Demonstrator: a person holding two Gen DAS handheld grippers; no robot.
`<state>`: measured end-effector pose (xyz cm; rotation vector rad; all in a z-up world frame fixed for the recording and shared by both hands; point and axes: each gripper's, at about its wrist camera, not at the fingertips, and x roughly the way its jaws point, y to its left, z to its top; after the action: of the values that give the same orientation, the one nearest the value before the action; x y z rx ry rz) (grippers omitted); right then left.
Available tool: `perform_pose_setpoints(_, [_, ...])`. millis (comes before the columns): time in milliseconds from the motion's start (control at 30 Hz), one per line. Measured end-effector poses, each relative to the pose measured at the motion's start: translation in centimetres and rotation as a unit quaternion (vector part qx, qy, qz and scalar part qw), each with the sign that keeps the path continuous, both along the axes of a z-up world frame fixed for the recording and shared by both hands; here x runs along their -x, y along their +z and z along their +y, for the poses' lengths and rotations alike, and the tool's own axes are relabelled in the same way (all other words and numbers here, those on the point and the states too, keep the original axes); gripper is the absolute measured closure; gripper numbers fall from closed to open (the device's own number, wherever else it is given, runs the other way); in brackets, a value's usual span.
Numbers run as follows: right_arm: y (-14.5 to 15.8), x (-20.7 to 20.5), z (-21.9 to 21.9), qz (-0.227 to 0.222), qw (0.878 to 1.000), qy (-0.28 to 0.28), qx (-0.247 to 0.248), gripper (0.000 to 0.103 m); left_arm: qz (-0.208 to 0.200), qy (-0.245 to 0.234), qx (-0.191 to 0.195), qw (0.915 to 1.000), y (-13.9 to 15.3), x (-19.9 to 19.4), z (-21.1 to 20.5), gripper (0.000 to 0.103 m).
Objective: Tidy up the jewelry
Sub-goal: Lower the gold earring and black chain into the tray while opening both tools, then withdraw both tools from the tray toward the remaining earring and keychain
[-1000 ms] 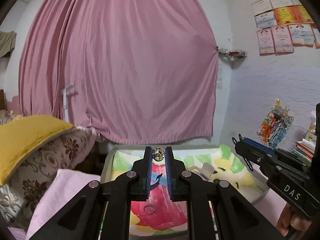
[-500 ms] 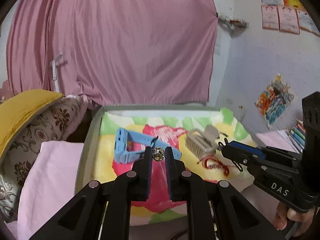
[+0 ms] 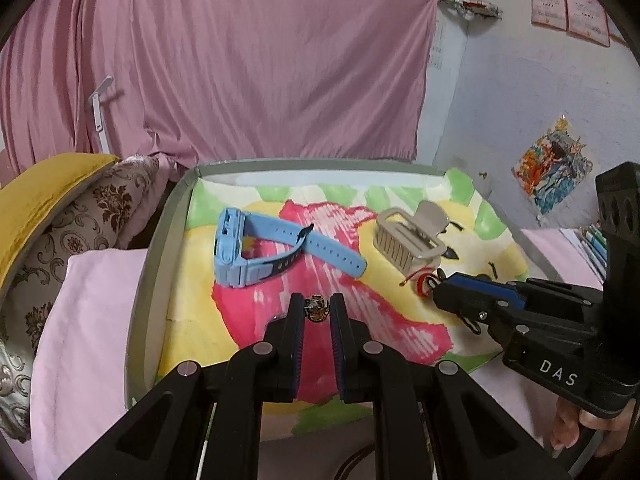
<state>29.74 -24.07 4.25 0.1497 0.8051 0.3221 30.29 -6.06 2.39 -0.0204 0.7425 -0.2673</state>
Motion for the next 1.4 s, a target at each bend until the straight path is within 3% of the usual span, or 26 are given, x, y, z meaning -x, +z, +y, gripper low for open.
perform_pose_setpoints(467, [-0.5, -0.4, 0.2, 0.01, 1.0, -0.001, -0.011, 0.09, 0.022, 0.011, 0.005, 0.9997, -0.6, -0.4, 0.4, 0.089])
perform_pose_setpoints(500, [-0.5, -0.4, 0.2, 0.009, 1.0, -0.001, -0.014, 0.09, 0.02, 0.012, 0.005, 0.9997, -0.5, -0.4, 0.5, 0.087])
perform_pose_setpoints(633, [-0.3, 0.0, -0.5, 0.002, 1.0, -0.006, -0.028, 0.09, 0.0, 0.013, 0.021, 0.9997, 0.0, 0.3, 0.9, 0.057])
perform_pose_setpoints(733, [0.0, 0.5, -0.8, -0.011, 0.999, -0.009, -0.033, 0.089, -0.017, 0.016, 0.029, 0.9993, 0.6, 0.6, 1.3, 0.053])
perform_pose_setpoints(800, [0.4, 1.0, -0.9, -0.026, 0.999, -0.012, -0.034, 0.084, -0.032, 0.024, 0.034, 0.9986, 1.0, 1.0, 1.7, 0.05])
perform_pose_setpoints(867, [0.8, 1.5, -1.0, -0.041, 0.998, -0.017, -0.032, 0.066, -0.046, 0.031, 0.042, 0.9976, 1.4, 1.3, 2.1, 0.041])
perform_pose_setpoints(1000, [1.6, 2.4, -1.3, -0.071, 0.997, -0.026, -0.026, 0.062, -0.076, 0.048, 0.055, 0.9945, 2.1, 2.1, 3.0, 0.035])
perform_pose_setpoints(1100, [2.6, 3.5, -1.5, -0.107, 0.993, -0.037, -0.022, 0.055, -0.105, 0.065, 0.061, 0.9904, 2.8, 2.9, 3.6, 0.023])
perform_pose_setpoints(1233, [4.0, 5.5, -1.9, -0.163, 0.985, -0.058, -0.025, 0.03, -0.139, 0.08, 0.081, 0.9837, 3.5, 4.3, 4.5, 0.005])
perform_pose_setpoints(1267, [4.4, 6.1, -2.0, -0.177, 0.982, -0.064, -0.027, 0.023, -0.149, 0.087, 0.087, 0.9811, 3.7, 4.9, 4.7, 0.002])
perform_pose_setpoints(1400, [5.7, 8.6, -2.1, -0.229, 0.97, -0.069, -0.042, 0.009, -0.179, 0.092, 0.097, 0.9748, 4.5, 7.2, 5.4, 0.0])
